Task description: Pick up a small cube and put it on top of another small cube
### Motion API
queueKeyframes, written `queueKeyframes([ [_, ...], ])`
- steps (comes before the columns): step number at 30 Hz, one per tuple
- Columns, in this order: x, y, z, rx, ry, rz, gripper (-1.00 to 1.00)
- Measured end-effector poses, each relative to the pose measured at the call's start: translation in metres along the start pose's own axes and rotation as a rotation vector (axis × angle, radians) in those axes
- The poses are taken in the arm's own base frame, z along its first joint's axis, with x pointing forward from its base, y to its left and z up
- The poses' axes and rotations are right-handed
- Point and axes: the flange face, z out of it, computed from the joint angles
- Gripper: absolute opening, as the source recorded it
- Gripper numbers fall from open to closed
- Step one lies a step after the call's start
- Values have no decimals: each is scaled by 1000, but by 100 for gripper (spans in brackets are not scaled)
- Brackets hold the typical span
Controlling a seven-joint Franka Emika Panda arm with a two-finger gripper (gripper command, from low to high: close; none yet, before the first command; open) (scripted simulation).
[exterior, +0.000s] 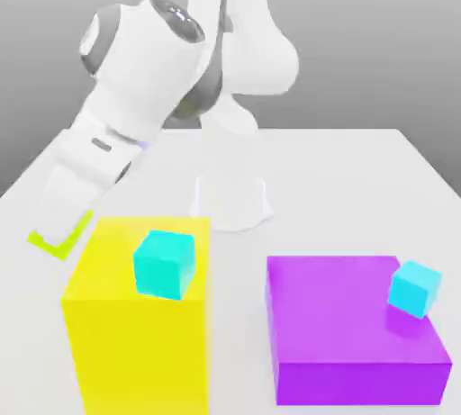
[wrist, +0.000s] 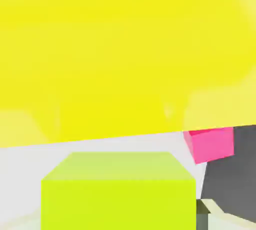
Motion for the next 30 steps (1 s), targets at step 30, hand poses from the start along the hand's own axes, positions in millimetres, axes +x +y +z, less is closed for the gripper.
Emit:
queueKeyframes([
  [30, 241, -182, -201, 693, 176, 834, -100],
])
